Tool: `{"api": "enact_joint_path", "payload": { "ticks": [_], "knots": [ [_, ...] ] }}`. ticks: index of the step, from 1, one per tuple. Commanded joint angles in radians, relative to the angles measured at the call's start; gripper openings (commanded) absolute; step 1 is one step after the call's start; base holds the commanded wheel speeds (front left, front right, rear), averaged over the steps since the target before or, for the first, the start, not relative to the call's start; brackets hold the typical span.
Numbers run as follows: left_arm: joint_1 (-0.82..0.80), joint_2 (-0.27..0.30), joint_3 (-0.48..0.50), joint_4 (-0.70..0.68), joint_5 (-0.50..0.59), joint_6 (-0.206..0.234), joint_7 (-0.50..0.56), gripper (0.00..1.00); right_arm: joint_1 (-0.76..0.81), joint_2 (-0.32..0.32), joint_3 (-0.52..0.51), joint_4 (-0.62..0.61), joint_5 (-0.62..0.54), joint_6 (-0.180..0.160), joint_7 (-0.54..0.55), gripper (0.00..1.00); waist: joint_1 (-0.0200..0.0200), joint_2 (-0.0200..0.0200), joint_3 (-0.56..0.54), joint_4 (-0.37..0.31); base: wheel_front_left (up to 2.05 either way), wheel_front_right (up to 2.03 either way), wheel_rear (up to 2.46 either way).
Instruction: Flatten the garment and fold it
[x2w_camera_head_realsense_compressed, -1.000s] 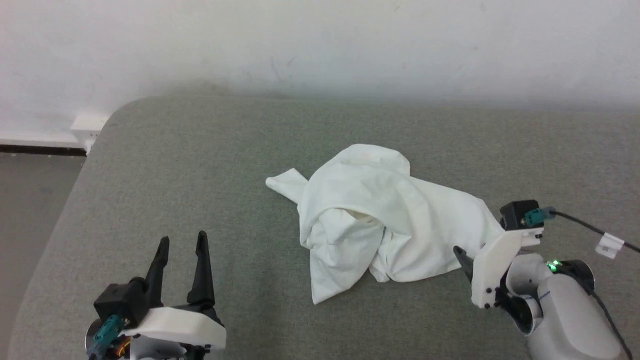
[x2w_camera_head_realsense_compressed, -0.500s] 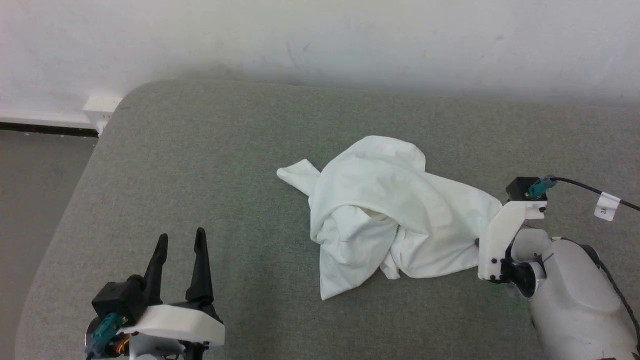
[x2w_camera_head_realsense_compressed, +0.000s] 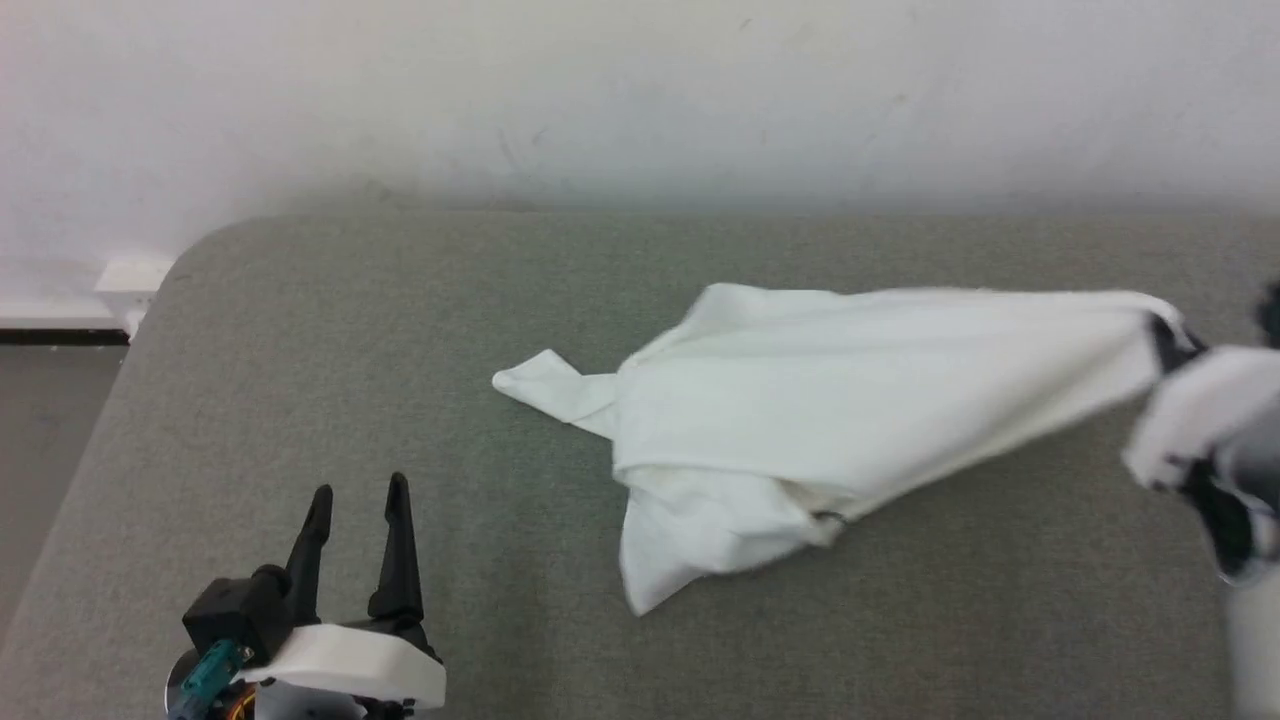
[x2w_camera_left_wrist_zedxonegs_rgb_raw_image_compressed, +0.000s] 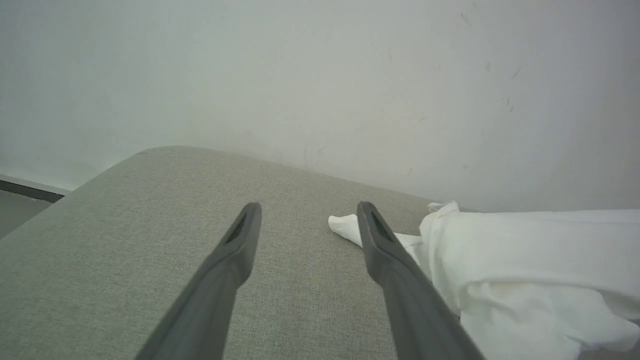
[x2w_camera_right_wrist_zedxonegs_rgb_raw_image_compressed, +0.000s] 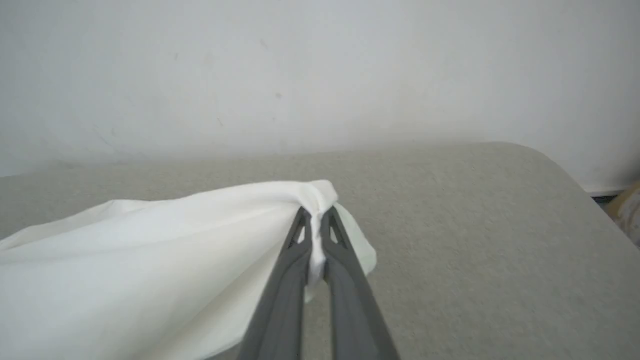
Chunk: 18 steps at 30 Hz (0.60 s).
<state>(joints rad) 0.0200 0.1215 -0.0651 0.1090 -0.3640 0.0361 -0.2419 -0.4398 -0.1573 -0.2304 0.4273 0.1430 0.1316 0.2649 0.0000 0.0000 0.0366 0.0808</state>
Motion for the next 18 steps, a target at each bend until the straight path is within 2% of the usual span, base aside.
{"api": "enact_joint_path", "payload": {
  "ticks": [1,5,8,10,14,15,16,17,18],
  "knots": [
    [0.009,0.007,0.001,-0.006,-0.004,0.005,0.003,1.0,0.076,0.0,-0.063,-0.065,-0.02,-0.001,0.026,0.0,0.0,0.0,-0.013,-0.019,0.0,0.0,0.0],
    [0.019,0.012,0.002,-0.007,-0.008,0.008,0.008,1.0,0.251,0.047,-0.266,-0.248,-0.058,-0.001,0.118,0.0,0.0,0.0,-0.02,-0.03,0.0,0.0,0.0],
    [0.023,0.014,0.0,-0.005,-0.009,0.01,0.012,1.0,0.371,0.085,-0.391,-0.321,-0.075,-0.001,0.182,0.0,0.0,0.0,-0.025,-0.031,0.0,0.0,0.0],
    [0.025,0.016,0.0,-0.002,-0.01,0.011,0.013,1.0,0.434,0.099,-0.434,-0.339,-0.081,-0.001,0.221,0.0,0.0,0.0,-0.027,-0.032,0.0,0.0,0.0],
    [0.03,0.017,0.001,0.003,-0.012,0.015,0.011,1.0,0.497,0.106,-0.439,-0.325,-0.045,-0.001,0.252,0.0,0.0,0.0,-0.031,-0.039,0.0,0.0,0.0],
    [0.033,0.017,0.001,0.005,-0.013,0.016,0.011,1.0,0.509,0.106,-0.428,-0.308,-0.019,-0.001,0.246,0.22,0.0,0.0,-0.032,-0.042,0.0,0.0,0.0],
    [0.035,0.017,0.002,0.007,-0.013,0.018,0.01,1.0,0.518,0.106,-0.414,-0.294,0.0,-0.001,0.227,0.64,0.0,0.0,-0.033,-0.045,0.0,0.0,0.0],
    [0.036,0.017,0.001,0.009,-0.014,0.019,0.01,1.0,0.521,0.107,-0.401,-0.284,0.016,-0.001,0.199,1.0,0.0,0.0,-0.035,-0.047,0.0,0.0,0.0],
    [0.038,0.017,0.001,0.012,-0.015,0.019,0.01,1.0,0.521,0.107,-0.392,-0.281,0.014,-0.001,0.159,1.0,0.0,0.0,-0.038,-0.05,0.0,0.0,0.0]
  ]
}}
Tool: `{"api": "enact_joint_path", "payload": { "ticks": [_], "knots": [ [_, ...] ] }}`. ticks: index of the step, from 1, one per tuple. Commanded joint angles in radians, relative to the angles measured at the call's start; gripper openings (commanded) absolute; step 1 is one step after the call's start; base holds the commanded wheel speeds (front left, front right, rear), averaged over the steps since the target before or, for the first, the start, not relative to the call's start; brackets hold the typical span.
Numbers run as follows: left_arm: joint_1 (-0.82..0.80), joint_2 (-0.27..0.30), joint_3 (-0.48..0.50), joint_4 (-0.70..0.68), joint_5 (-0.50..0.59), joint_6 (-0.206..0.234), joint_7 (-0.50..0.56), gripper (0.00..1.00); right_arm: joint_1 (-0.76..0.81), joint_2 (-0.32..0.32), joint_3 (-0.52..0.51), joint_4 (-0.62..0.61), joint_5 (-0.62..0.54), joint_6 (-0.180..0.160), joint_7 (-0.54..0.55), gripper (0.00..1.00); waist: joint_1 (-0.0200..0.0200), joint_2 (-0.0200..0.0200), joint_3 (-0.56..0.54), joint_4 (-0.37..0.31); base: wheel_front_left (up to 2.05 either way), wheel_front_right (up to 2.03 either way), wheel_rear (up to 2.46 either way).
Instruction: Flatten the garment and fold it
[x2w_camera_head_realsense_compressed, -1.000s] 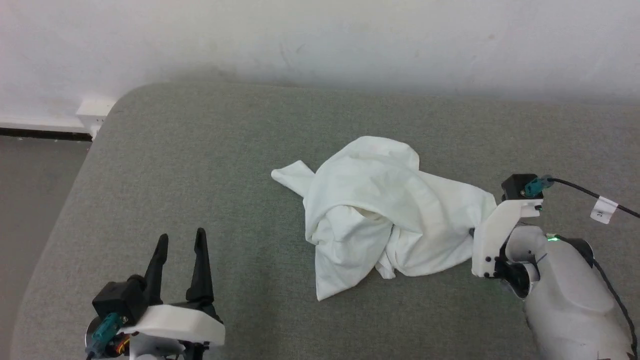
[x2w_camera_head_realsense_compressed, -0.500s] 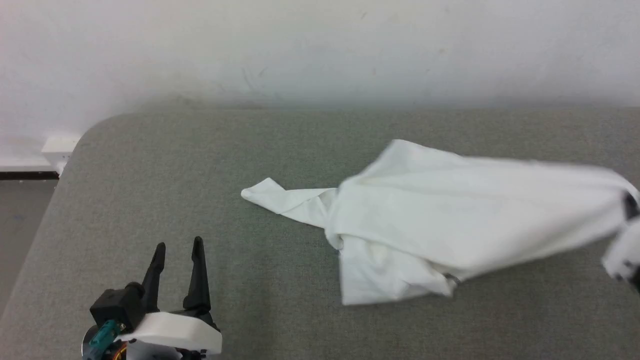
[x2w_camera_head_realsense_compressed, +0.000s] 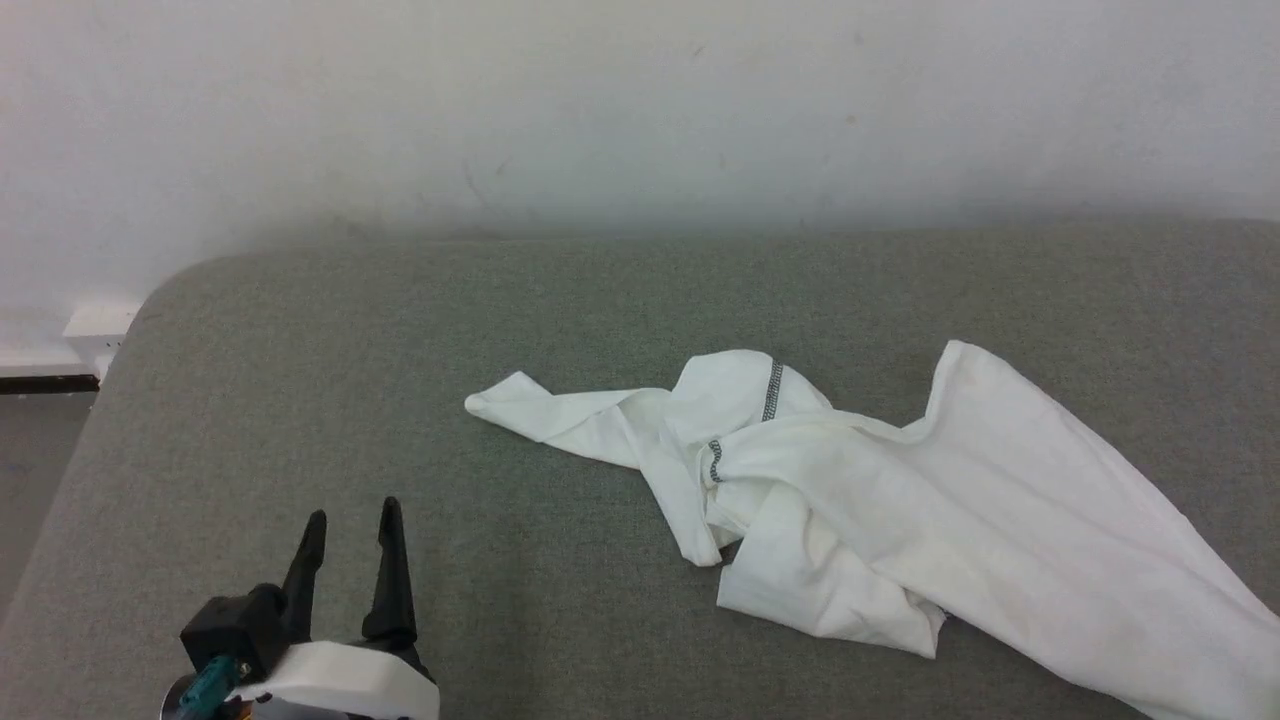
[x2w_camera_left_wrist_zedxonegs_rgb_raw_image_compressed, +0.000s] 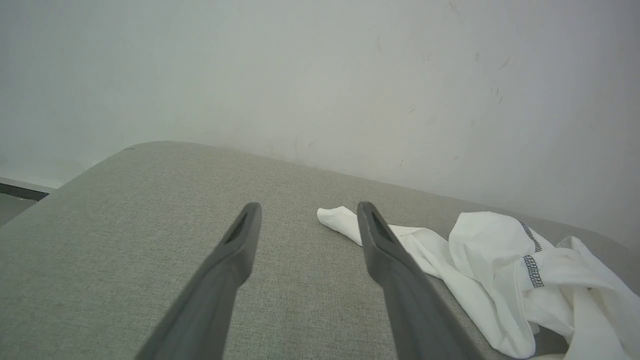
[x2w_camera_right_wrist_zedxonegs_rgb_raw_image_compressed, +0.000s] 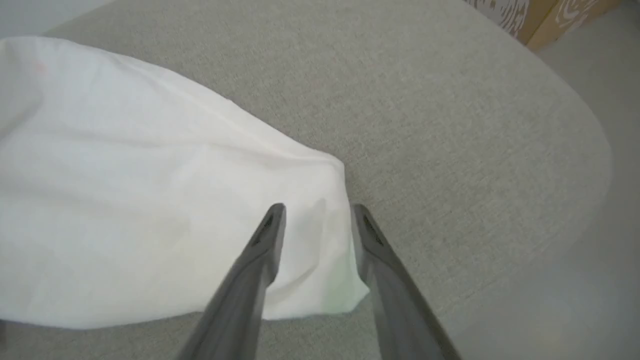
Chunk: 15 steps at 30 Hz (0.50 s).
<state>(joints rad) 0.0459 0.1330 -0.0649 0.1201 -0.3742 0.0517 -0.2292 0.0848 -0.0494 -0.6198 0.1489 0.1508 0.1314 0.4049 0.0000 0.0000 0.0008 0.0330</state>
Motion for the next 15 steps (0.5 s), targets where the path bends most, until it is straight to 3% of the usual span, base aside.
{"api": "enact_joint_path", "payload": {
  "ticks": [1,7,15],
  "knots": [
    [0.015,0.006,0.0,0.004,-0.006,0.004,-0.002,1.0,-0.005,-0.001,0.007,-0.007,-0.012,-0.001,-0.032,1.0,0.0,0.0,-0.006,-0.005,0.0,0.0,0.0],
    [0.024,0.01,-0.006,0.015,-0.007,0.007,0.002,1.0,-0.041,-0.001,0.118,-0.001,0.017,-0.001,-0.297,1.0,0.0,0.0,-0.033,-0.007,0.0,0.0,0.0],
    [0.039,0.015,-0.008,0.018,-0.012,0.016,0.011,1.0,0.0,-0.001,0.37,-0.084,0.026,-0.001,-0.437,1.0,0.0,0.0,-0.055,-0.005,0.0,0.0,0.0]
  ]
}}
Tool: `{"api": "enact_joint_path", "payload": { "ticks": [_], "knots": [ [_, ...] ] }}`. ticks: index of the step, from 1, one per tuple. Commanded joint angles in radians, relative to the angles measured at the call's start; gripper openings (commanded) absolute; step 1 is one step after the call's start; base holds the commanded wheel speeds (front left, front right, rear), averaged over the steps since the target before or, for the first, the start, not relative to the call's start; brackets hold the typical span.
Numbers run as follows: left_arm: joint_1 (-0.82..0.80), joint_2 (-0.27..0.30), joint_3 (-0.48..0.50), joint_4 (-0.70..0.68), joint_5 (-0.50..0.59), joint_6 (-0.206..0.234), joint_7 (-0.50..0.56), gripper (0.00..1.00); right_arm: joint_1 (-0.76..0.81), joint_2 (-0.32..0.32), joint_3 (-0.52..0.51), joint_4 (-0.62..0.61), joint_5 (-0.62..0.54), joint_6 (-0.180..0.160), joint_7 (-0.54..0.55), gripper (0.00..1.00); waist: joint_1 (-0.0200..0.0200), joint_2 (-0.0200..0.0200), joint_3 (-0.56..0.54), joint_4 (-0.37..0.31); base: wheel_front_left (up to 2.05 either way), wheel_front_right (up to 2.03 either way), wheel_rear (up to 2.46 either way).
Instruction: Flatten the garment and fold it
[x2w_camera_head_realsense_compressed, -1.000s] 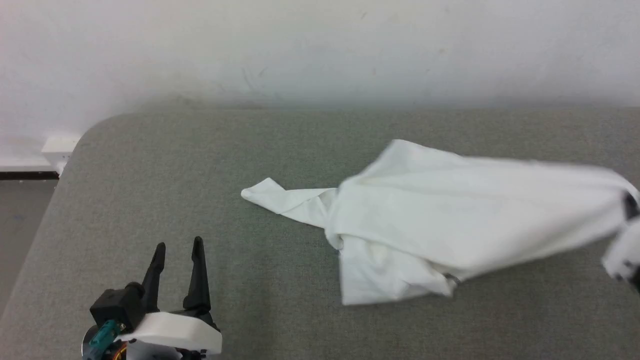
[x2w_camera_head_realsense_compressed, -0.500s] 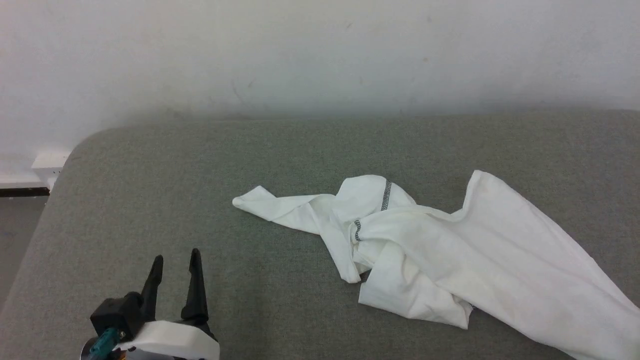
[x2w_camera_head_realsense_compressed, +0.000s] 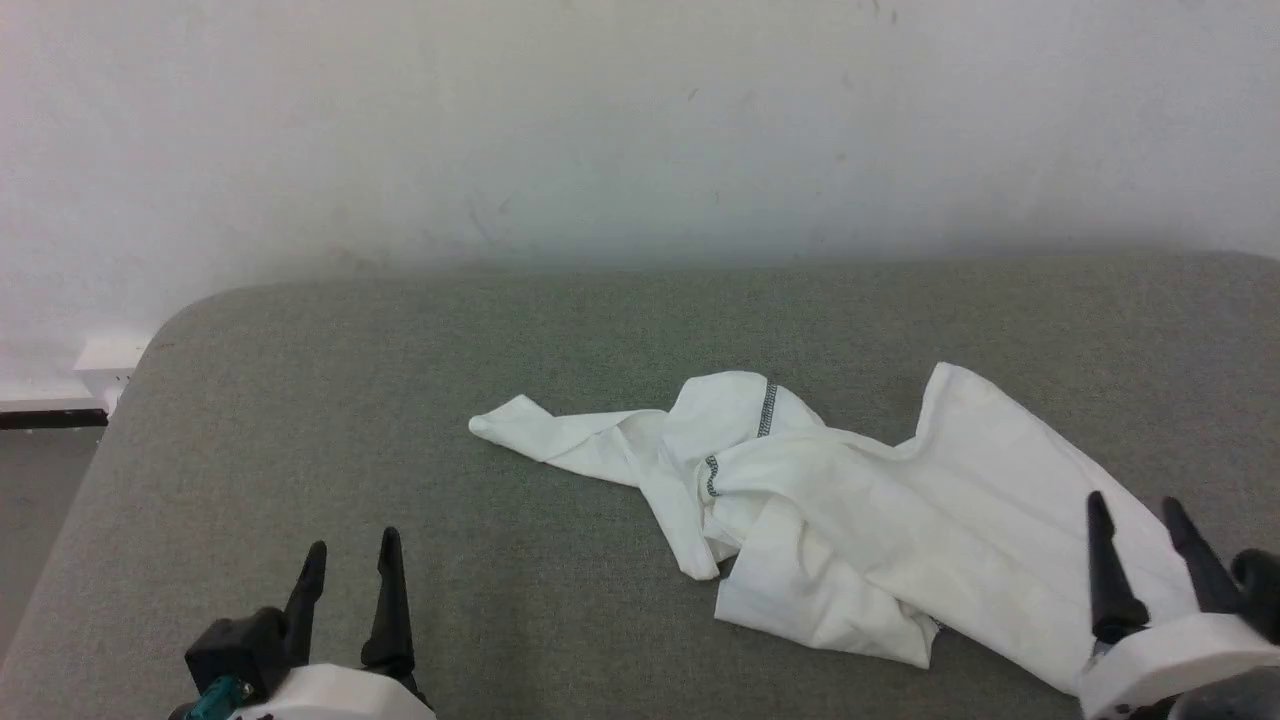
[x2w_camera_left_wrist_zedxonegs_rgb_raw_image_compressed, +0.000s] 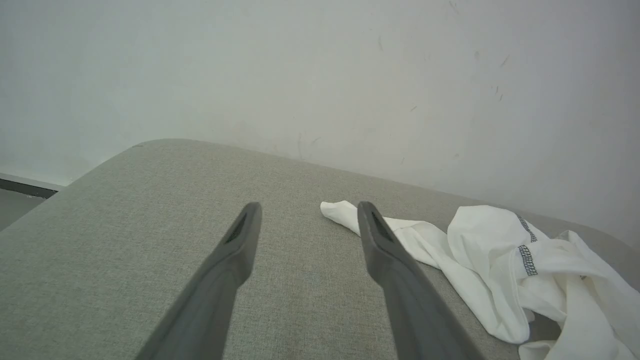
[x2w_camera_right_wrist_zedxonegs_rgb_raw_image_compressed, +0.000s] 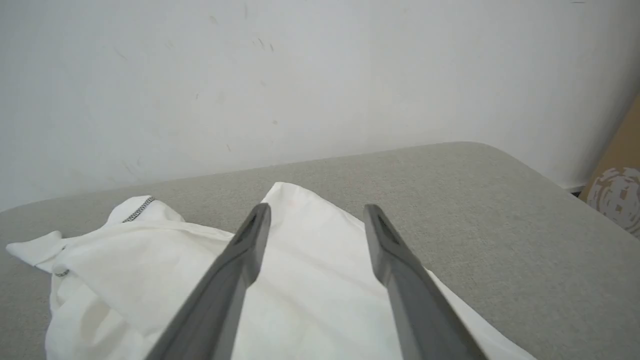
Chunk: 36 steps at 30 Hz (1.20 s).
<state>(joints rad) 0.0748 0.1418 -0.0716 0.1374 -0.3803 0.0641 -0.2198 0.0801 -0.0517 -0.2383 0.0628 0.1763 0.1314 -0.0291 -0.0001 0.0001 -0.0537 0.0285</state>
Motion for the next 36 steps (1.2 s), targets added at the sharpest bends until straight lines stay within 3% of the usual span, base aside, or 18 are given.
{"api": "enact_joint_path", "payload": {
  "ticks": [1,8,14,18,27,36],
  "knots": [
    [0.013,0.006,0.0,0.0,-0.007,0.006,0.003,1.0,0.014,0.001,0.024,-0.015,-0.007,-0.001,-0.007,1.0,0.0001,-0.0001,0.001,-0.001,0.0,0.0,0.0],
    [0.018,0.011,0.0,0.0,-0.009,0.018,0.01,1.0,0.069,0.001,0.199,-0.109,-0.046,-0.001,-0.006,1.0,0.0001,-0.0001,0.006,-0.004,0.0,0.0,0.0],
    [-0.047,0.015,-0.036,0.019,0.006,0.013,0.055,1.0,0.101,0.001,0.229,-0.171,-0.057,-0.001,0.018,1.0,0.0001,-0.0001,0.025,-0.008,0.0,0.0,0.0],
    [-0.176,-0.01,-0.103,0.08,0.016,-0.019,0.119,1.0,0.1,0.001,0.235,-0.19,-0.058,-0.001,0.03,1.0,0.0001,-0.0001,0.052,-0.019,0.0,0.0,0.0],
    [-0.529,-0.051,-0.243,0.381,0.04,-0.119,0.29,1.0,0.042,0.001,0.258,-0.204,-0.058,-0.001,0.034,1.0,0.0001,-0.0001,0.147,-0.095,0.0,0.0,0.0],
    [-0.734,-0.056,-0.328,0.71,0.051,-0.168,0.488,1.0,0.005,0.001,0.261,-0.173,-0.029,-0.001,0.013,1.0,0.0001,-0.0001,0.217,-0.167,0.0,0.0,0.0]
  ]
}}
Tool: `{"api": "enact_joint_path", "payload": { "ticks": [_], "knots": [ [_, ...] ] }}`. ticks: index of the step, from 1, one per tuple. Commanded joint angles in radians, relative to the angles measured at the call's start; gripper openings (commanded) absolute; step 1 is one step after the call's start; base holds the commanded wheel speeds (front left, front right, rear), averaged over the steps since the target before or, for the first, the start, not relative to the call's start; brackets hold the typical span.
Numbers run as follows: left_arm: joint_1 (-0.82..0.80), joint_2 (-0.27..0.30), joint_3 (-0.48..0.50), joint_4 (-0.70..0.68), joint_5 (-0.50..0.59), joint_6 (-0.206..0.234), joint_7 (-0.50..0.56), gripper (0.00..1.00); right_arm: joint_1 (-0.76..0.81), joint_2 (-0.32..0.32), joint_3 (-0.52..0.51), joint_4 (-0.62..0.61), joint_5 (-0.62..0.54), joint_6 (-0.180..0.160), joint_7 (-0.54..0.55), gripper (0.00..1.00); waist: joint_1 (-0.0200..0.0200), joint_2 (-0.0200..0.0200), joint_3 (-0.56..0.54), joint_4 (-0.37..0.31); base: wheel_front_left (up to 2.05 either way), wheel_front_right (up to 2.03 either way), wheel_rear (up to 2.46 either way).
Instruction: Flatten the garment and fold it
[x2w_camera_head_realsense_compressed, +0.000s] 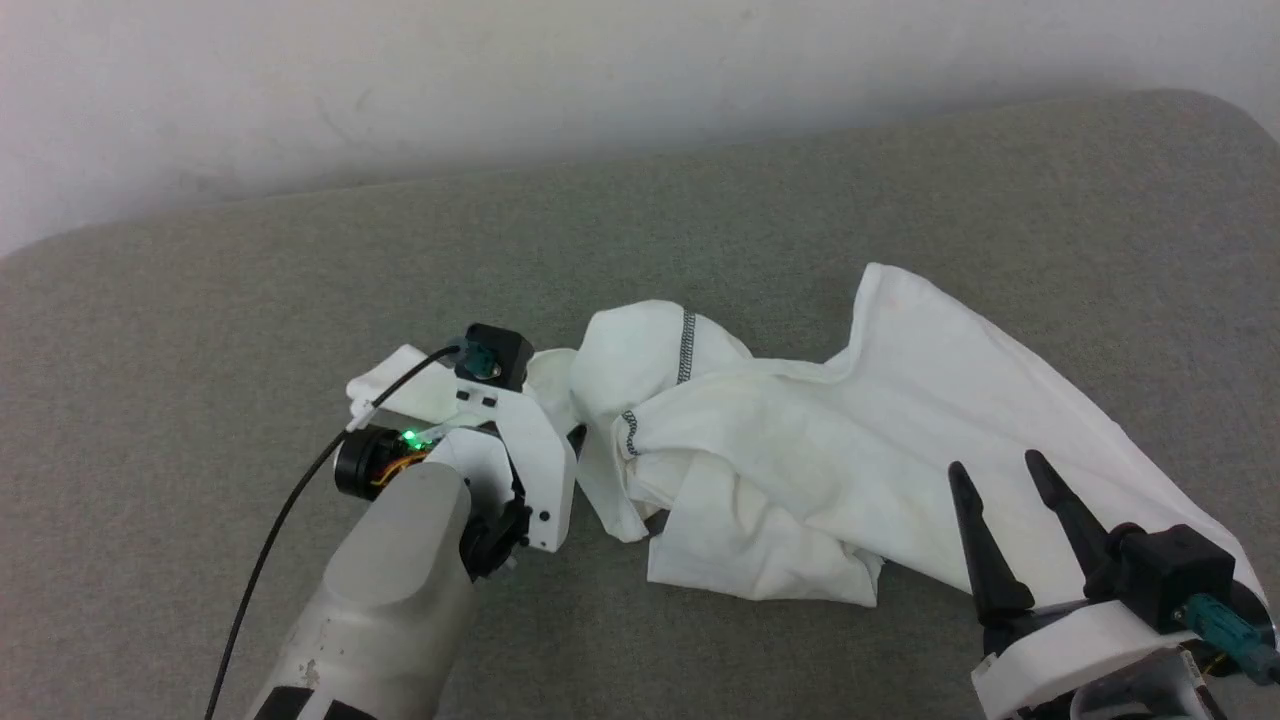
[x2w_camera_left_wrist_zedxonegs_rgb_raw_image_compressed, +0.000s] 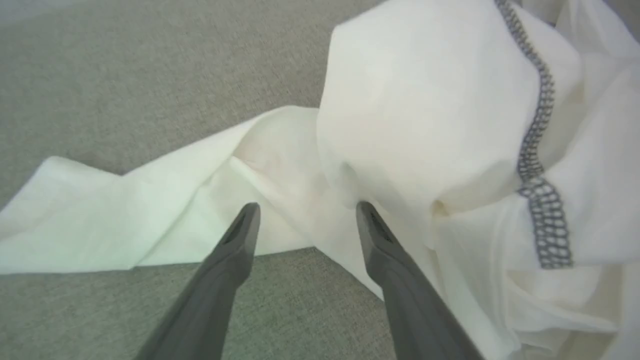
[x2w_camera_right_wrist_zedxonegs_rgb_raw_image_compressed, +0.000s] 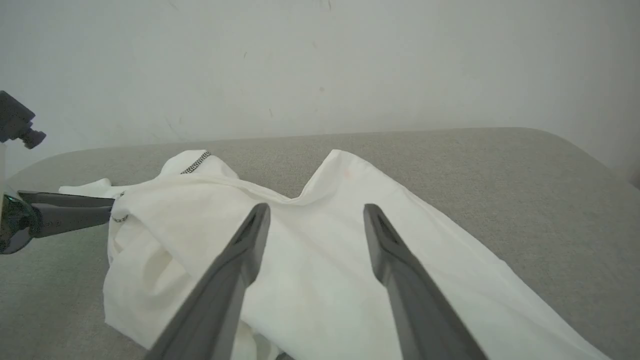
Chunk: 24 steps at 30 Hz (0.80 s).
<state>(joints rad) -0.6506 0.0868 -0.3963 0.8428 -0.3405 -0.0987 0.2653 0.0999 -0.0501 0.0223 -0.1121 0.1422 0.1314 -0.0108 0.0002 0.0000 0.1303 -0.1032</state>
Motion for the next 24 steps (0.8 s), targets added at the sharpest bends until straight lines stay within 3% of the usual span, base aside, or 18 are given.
{"api": "enact_joint_path", "payload": {
  "ticks": [1,5,6,7,11,17,21,24],
  "knots": [
    [-0.019,-0.001,-0.014,0.038,0.012,-0.009,0.033,1.0,-0.016,0.0,0.001,0.008,0.006,-0.001,-0.008,1.0,-0.0002,0.0,0.035,-0.039,0.0,0.0,0.0],
    [-0.043,-0.005,-0.053,0.144,-0.006,-0.024,0.154,1.0,-0.023,0.0,0.005,0.028,0.016,-0.001,-0.016,1.0,-0.0002,0.0,0.04,-0.049,0.0,0.0,0.0],
    [-0.045,-0.007,-0.062,0.156,-0.015,-0.027,0.173,0.69,-0.024,0.0,0.006,0.033,0.018,-0.001,-0.018,1.0,-0.0002,0.0,0.039,-0.049,0.0,0.0,0.0],
    [-0.047,-0.009,-0.072,0.165,-0.023,-0.029,0.187,0.0,-0.025,0.0,0.005,0.036,0.02,-0.001,-0.02,1.0,-0.0002,0.0,0.039,-0.048,0.0,0.0,0.0],
    [-0.029,-0.014,-0.13,0.16,-0.062,-0.031,0.193,0.0,-0.031,0.0,0.005,0.054,0.03,-0.001,-0.026,1.0,-0.0002,0.0,0.027,-0.036,0.0,0.0,0.0],
    [-0.03,0.034,-0.116,0.083,-0.085,-0.03,-0.044,0.0,-0.026,0.0,-0.004,0.071,0.034,-0.001,-0.025,1.0,-0.0002,0.0,-0.016,0.0,0.0,0.0,0.0],
    [-0.001,0.075,-0.067,0.009,-0.107,-0.002,-0.157,0.0,-0.011,0.0,-0.01,0.073,0.038,-0.001,-0.021,1.0,-0.0002,0.0,-0.045,0.017,0.0,0.0,0.0],
    [0.076,0.146,-0.012,-0.099,-0.124,0.047,-0.225,0.0,0.008,0.0,-0.015,0.072,0.041,-0.001,-0.019,1.0,-0.0002,0.0,-0.067,0.031,0.0,0.0,0.0]
  ]
}}
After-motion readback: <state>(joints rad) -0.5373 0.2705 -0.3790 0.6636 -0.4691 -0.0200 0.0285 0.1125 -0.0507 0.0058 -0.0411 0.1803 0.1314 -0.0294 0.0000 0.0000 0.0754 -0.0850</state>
